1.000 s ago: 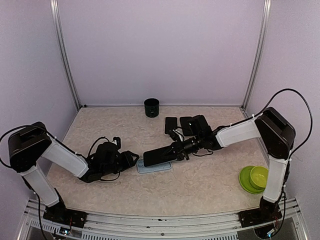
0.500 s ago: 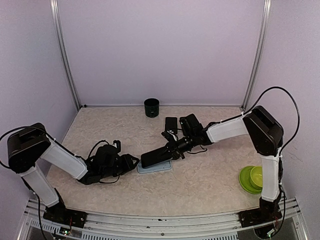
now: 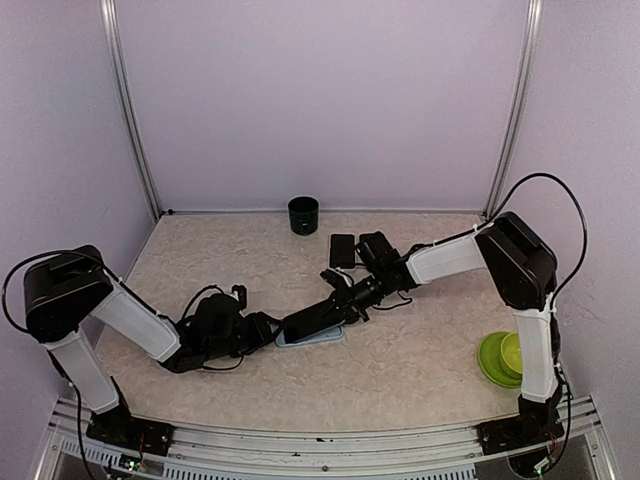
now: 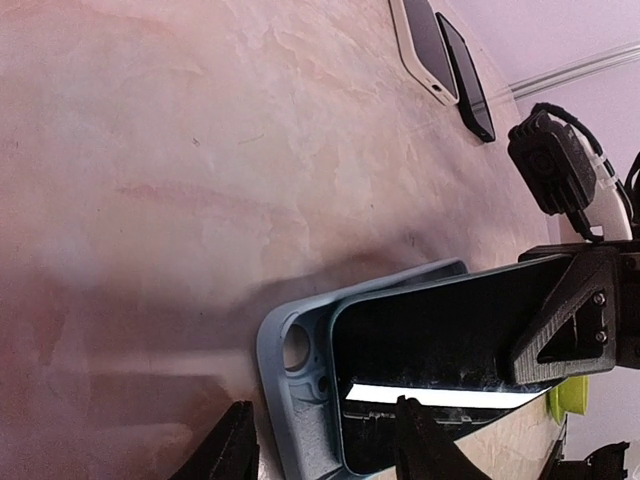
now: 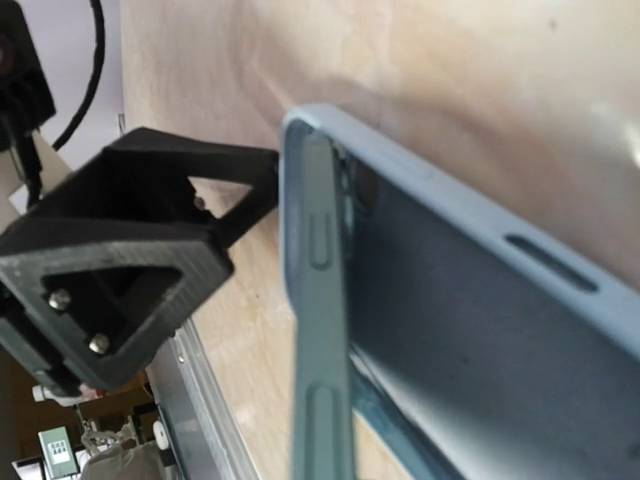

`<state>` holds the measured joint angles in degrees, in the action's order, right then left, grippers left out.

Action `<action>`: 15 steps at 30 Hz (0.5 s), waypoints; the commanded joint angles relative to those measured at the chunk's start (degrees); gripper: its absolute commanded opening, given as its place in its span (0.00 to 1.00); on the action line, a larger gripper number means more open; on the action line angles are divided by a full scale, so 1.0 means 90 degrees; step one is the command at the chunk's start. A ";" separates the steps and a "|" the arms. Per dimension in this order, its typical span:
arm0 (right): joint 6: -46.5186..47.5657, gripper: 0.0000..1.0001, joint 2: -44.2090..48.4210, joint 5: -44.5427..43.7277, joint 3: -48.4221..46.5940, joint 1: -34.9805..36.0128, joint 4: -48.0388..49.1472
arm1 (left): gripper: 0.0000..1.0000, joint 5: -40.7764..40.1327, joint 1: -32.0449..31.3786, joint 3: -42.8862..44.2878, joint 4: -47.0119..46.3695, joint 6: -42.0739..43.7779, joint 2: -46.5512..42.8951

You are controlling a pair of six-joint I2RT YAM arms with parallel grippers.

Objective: Put the phone into the phone case
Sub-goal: Install the phone into the phone case.

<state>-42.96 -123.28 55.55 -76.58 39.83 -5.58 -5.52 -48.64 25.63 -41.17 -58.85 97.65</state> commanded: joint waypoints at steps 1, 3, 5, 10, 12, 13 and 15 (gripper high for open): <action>0.0144 0.00 -0.0251 0.0238 -0.0277 -0.0031 -0.0263 | 0.46 0.0048 -0.0063 0.0014 -0.0214 -0.0065 0.0167; 0.0105 0.00 -0.0373 0.0259 -0.0323 -0.0024 -0.0277 | 0.46 0.0047 -0.0068 0.0027 -0.0258 -0.0072 0.0201; 0.0073 0.00 -0.0473 0.0300 -0.0366 -0.0017 -0.0255 | 0.46 0.0060 -0.0073 0.0038 -0.0318 -0.0087 0.0255; -0.0121 0.00 -0.0721 0.0410 -0.0399 0.0035 -0.0111 | 0.46 0.0129 -0.0120 0.0095 -0.0423 -0.0092 0.0373; -0.0161 0.00 -0.0791 0.0409 -0.0441 0.0085 -0.0099 | 0.46 0.0129 -0.0144 0.0126 -0.0436 -0.0092 0.0399; -0.0187 0.00 -0.0823 0.0413 -0.0463 0.0119 -0.0068 | 0.46 0.0140 -0.0158 0.0130 -0.0469 -0.0093 0.0415; -0.0238 0.00 -0.0900 0.0429 -0.0532 0.0169 -0.0056 | 0.46 0.0166 -0.0180 0.0156 -0.0506 -0.0083 0.0448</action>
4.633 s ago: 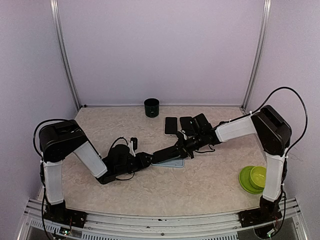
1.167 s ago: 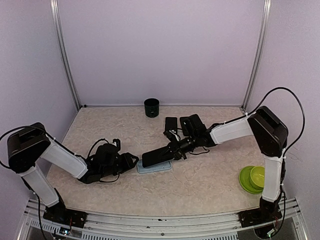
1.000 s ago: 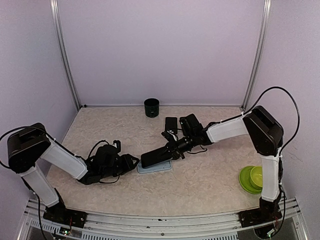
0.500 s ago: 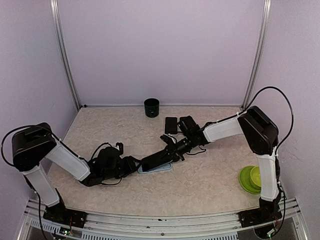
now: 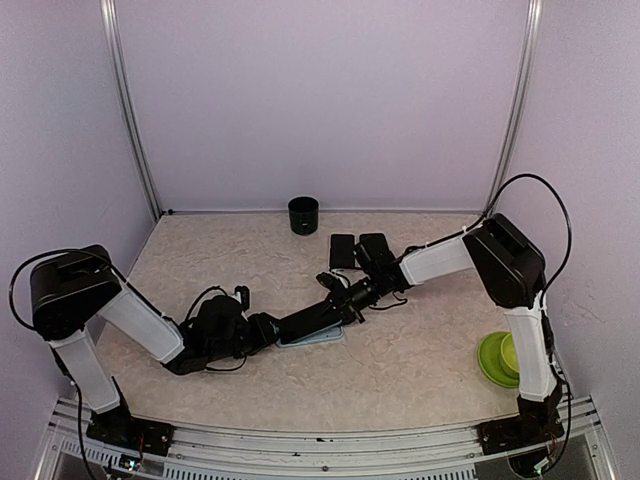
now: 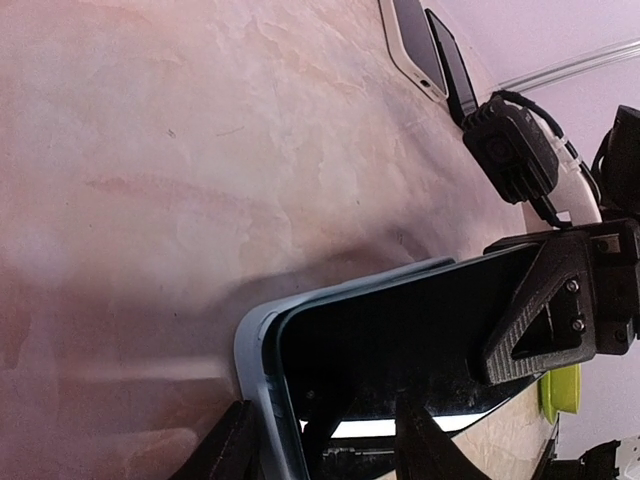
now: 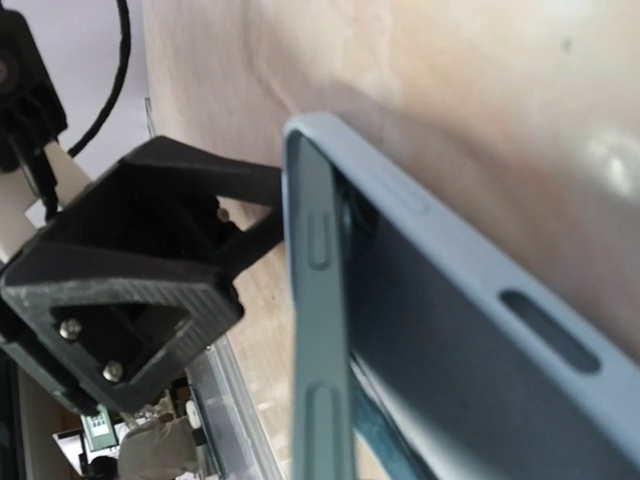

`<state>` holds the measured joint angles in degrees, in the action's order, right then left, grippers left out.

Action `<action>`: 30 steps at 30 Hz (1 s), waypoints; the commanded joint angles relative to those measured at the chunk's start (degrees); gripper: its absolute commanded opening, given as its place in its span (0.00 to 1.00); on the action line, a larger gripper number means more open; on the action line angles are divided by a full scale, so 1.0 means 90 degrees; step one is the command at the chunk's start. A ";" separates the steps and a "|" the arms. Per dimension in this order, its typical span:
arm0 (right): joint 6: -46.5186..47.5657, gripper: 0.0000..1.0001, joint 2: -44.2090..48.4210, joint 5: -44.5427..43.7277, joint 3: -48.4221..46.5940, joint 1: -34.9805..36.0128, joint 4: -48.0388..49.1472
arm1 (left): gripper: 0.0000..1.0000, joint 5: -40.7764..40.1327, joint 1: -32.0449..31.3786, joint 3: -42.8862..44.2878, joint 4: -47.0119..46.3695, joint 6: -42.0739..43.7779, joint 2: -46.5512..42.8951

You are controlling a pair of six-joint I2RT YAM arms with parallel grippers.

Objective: Put the phone into the phone case
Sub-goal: Install the phone into the phone case.

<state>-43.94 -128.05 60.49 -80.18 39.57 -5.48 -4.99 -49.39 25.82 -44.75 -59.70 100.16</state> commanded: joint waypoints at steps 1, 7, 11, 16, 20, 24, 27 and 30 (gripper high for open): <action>-0.0163 0.00 -0.0415 -0.0101 -0.0168 0.0238 -0.0021 | 0.46 0.0127 -0.0107 0.0143 -0.0140 0.0012 0.0184; -0.0366 0.00 -0.0627 -0.0065 -0.0291 0.0375 0.0174 | 0.46 0.0246 -0.0152 0.0130 -0.0313 0.0039 0.0200; -0.0529 0.00 -0.0655 0.0040 -0.0220 0.0409 0.0489 | 0.46 0.0176 -0.0158 0.0079 -0.0318 0.0086 0.0111; -0.0877 0.00 -0.0529 0.0279 0.0107 0.0400 0.1342 | 0.46 -0.0164 -0.0149 0.0028 0.0183 0.0060 -0.0139; -0.1133 0.00 -0.0374 0.0387 0.0380 0.0357 0.1933 | 0.47 -0.0467 -0.0111 0.0015 0.0697 0.0025 -0.0384; -0.1258 0.00 -0.0235 0.0480 0.0568 0.0332 0.2332 | 0.48 -0.0660 -0.0073 -0.0084 0.0839 -0.0018 -0.0564; -0.1379 0.00 -0.0180 0.0557 0.0675 0.0300 0.2616 | 0.48 -0.0703 -0.0068 -0.0118 0.0851 -0.0029 -0.0613; -0.1508 0.00 -0.0130 0.0616 0.0786 0.0300 0.2953 | 0.48 -0.0672 -0.0061 -0.0093 0.0830 -0.0035 -0.0565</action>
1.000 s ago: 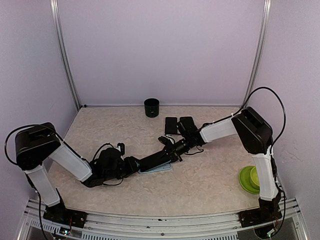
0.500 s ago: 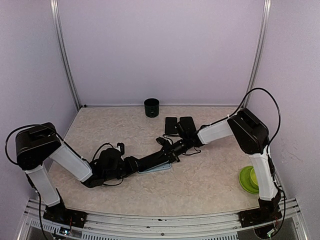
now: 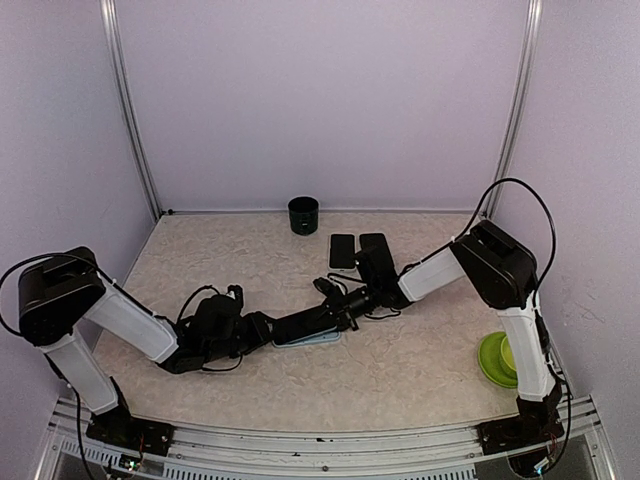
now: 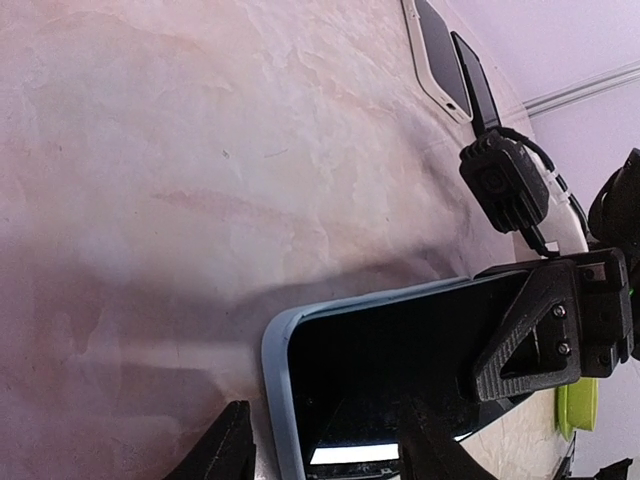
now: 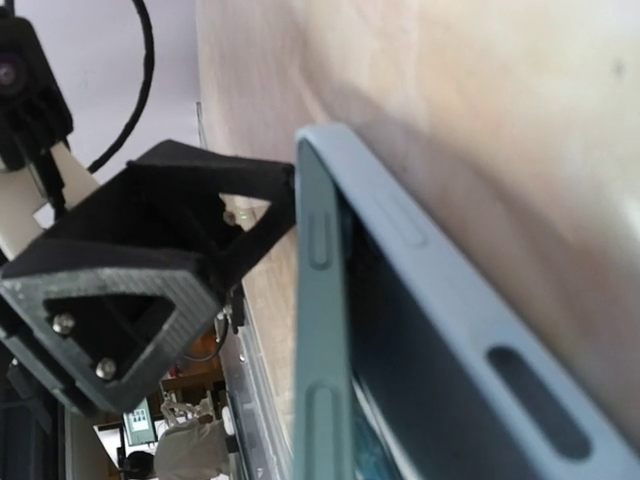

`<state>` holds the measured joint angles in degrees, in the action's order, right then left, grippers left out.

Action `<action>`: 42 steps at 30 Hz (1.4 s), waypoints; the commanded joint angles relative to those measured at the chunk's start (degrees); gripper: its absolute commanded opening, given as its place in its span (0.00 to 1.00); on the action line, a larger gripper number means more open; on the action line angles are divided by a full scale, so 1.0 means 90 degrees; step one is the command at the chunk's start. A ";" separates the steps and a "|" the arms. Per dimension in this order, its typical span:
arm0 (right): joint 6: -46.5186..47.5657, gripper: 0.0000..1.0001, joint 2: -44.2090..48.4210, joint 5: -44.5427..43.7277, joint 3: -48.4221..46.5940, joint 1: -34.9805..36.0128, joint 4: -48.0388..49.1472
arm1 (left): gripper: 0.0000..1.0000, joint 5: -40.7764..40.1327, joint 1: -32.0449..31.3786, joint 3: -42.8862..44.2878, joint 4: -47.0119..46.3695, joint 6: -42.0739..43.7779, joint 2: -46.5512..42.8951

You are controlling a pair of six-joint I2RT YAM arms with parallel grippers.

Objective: Put the phone into the phone case
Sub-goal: Install the phone into the phone case.

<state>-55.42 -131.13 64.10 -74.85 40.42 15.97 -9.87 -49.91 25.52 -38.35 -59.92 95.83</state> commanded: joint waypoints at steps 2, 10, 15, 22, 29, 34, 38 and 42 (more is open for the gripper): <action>-0.0333 0.00 0.0236 0.0286 0.0248 0.0205 0.0787 | 0.48 -0.0026 0.0000 -0.0053 0.0015 -0.0021 0.0006; -0.0841 0.00 0.0350 0.0532 0.0585 0.0198 0.1803 | 0.48 0.0413 0.0011 -0.0007 -0.0437 -0.0069 0.0324; -0.1188 0.00 0.0440 0.0632 0.0775 0.0204 0.2495 | 0.49 0.0491 0.0009 0.0041 -0.0467 -0.0090 0.0425; -0.1040 0.00 0.0522 0.0588 0.0816 0.0195 0.2416 | 0.48 0.0255 0.0008 0.0009 -0.0167 -0.0062 0.0266; -0.1049 0.00 0.0426 0.0518 0.0806 0.0215 0.2564 | 0.47 0.0801 -0.0008 -0.0045 -0.0872 -0.0066 0.0378; -0.1130 0.00 0.0419 0.0524 0.0974 0.0221 0.2920 | 0.47 0.1319 0.0006 -0.0100 -0.1595 -0.0074 0.0543; -0.1147 0.00 0.0420 0.0545 0.1042 0.0232 0.3093 | 0.45 0.1581 0.0023 -0.0200 -0.2113 -0.0148 0.0673; -0.1243 0.00 0.0439 0.0582 0.1141 0.0247 0.3432 | 0.44 0.1846 0.0037 -0.0278 -0.2568 -0.0204 0.0736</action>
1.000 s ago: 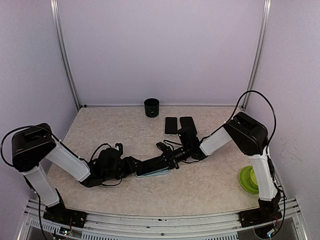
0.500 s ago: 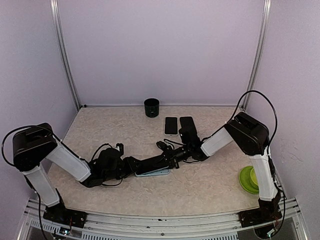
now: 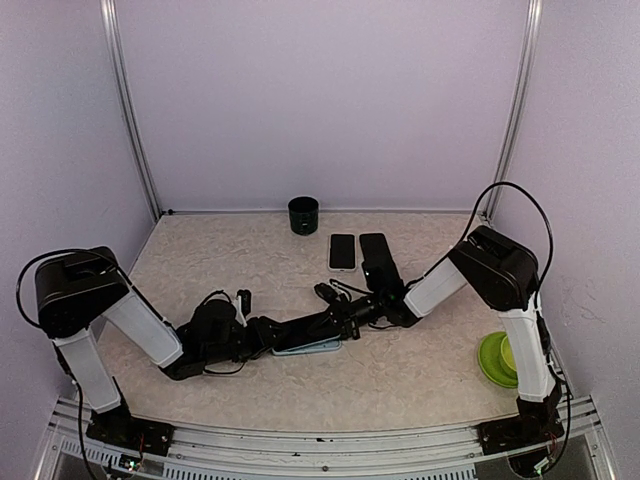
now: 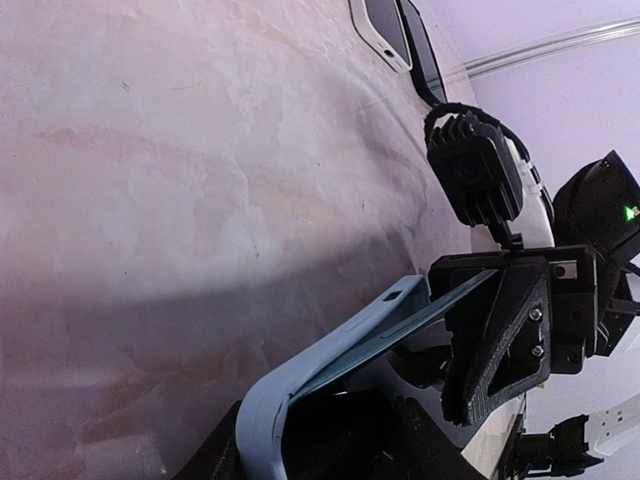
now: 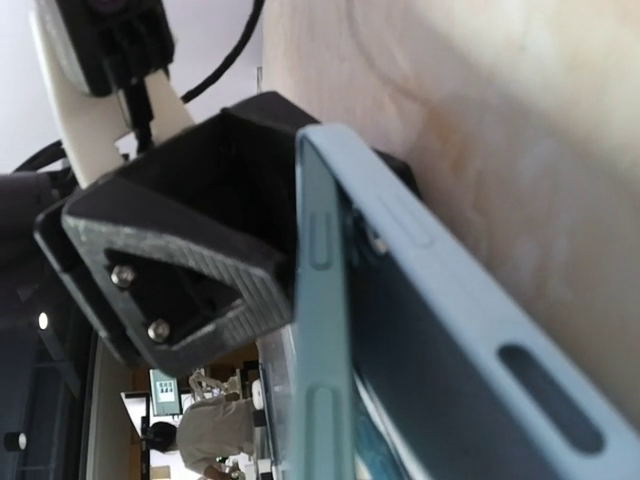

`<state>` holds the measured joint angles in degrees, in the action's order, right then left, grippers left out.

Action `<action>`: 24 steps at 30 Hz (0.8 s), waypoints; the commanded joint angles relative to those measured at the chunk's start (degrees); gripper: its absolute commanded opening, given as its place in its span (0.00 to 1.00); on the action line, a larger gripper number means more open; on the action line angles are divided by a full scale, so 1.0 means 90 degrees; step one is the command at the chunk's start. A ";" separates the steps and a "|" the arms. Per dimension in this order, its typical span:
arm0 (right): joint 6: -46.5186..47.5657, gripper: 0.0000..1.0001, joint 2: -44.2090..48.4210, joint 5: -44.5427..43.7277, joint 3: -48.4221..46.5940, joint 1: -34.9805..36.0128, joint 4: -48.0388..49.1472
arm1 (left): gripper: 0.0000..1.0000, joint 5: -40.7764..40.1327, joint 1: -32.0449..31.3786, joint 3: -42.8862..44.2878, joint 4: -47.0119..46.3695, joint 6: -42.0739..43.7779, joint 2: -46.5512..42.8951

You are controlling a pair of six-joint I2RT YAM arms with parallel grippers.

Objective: Put the phone into the phone case
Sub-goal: Install the phone into the phone case.

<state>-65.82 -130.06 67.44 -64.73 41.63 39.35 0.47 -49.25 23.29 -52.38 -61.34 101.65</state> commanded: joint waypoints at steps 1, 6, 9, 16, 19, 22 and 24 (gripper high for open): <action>-0.0089 0.00 0.0328 0.0217 0.0043 0.0116 0.0892 | 0.44 0.0754 -0.0035 -0.0051 -0.1120 -0.0063 0.0106; -0.0140 0.00 0.0278 0.0245 0.0072 0.0121 0.1104 | 0.42 0.1025 -0.0034 -0.0091 -0.1452 -0.0101 0.0095; -0.0257 0.00 0.0245 0.0265 0.0110 0.0120 0.1303 | 0.40 0.1142 -0.0027 -0.0136 -0.1657 -0.0117 0.0067; -0.0308 0.00 0.0252 0.0333 0.0183 0.0119 0.1556 | 0.36 0.1420 -0.0006 -0.0185 -0.2128 -0.0238 0.0080; -0.0313 0.00 0.0245 0.0346 0.0205 0.0113 0.1612 | 0.33 0.1489 -0.0008 -0.0176 -0.2196 -0.0272 0.0066; -0.0314 0.00 0.0247 0.0368 0.0222 0.0120 0.1668 | 0.30 0.1529 -0.0020 -0.0166 -0.2216 -0.0283 0.0036; -0.0321 0.00 0.0252 0.0378 0.0234 0.0121 0.1723 | 0.28 0.1561 -0.0025 -0.0166 -0.2225 -0.0284 0.0002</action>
<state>-68.01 -129.95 71.42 -62.65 41.08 51.42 8.08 -48.29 20.49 -64.93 -64.86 102.13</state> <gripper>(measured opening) 0.058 0.303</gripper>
